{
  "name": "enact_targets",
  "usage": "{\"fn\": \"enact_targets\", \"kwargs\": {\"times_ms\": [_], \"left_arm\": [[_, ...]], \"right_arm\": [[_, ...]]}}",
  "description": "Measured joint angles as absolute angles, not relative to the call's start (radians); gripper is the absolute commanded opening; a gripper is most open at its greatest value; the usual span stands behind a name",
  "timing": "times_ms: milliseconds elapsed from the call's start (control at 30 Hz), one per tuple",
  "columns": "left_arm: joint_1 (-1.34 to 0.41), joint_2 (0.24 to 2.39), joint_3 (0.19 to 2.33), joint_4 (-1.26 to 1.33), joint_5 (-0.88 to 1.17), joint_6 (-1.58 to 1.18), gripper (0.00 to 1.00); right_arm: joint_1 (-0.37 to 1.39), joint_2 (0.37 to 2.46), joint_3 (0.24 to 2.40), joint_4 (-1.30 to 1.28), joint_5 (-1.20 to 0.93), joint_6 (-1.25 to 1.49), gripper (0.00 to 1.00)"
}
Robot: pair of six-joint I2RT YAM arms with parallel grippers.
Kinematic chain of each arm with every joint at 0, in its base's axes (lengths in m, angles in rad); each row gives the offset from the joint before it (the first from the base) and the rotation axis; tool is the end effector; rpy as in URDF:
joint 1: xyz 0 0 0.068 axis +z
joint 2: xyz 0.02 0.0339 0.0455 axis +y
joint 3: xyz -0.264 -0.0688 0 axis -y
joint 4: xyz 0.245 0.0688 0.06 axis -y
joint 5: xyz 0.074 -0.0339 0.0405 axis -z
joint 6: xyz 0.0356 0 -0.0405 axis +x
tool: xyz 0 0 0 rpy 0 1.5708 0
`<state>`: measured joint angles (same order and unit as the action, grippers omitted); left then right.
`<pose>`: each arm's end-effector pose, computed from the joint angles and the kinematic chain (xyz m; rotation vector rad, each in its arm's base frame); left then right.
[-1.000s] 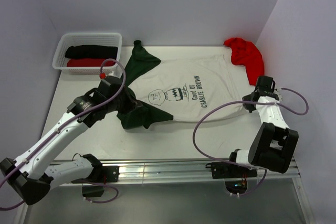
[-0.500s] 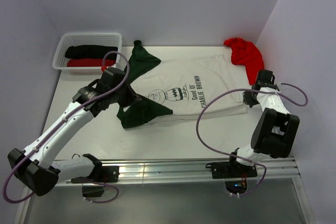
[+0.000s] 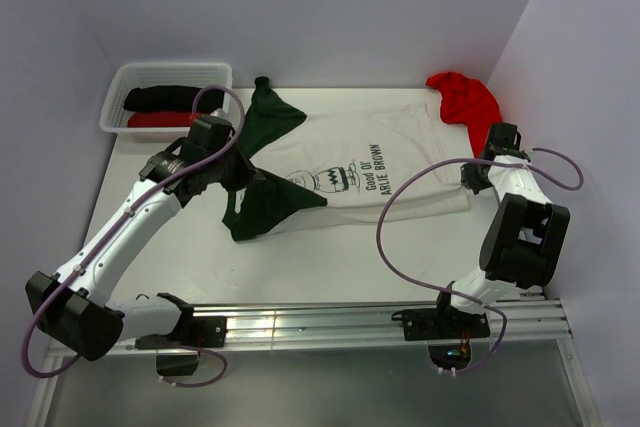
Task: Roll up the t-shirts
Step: Fold the tshirt
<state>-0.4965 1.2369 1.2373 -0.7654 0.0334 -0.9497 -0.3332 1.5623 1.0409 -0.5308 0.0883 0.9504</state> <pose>0.2258 -0.1237 0.3471 -0.5359 2.4026 -0.7251 0.2960 -0.1058 0.2124 1.5928 2.0800 0.1008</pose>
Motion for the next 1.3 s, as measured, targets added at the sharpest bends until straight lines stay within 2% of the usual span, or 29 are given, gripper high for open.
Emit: {"fn": "enact_targets", "kwargs": {"times_ms": [1067, 1133, 1167, 1267, 1300], "left_arm": [[-0.399, 1.444, 1.295, -0.668, 0.106, -0.861, 0.00], [-0.396, 1.462, 1.301, -0.657, 0.109, -0.856, 0.00], [-0.395, 1.473, 1.306, -0.650, 0.109, -0.854, 0.00], [-0.388, 1.492, 1.311, -0.630, 0.111, -0.850, 0.00], [-0.385, 1.498, 1.311, -0.624, 0.114, -0.850, 0.00]], "right_arm": [[-0.290, 1.751, 1.165, -0.463, 0.067, 0.972, 0.01], [-0.290, 1.768, 1.166, -0.451, 0.058, 0.970, 0.12], [-0.290, 1.775, 1.166, -0.448, 0.054, 0.969, 0.25], [-0.290, 1.786, 1.166, -0.432, 0.040, 0.957, 0.45], [-0.290, 1.787, 1.166, -0.425, 0.036, 0.952, 0.56]]}}
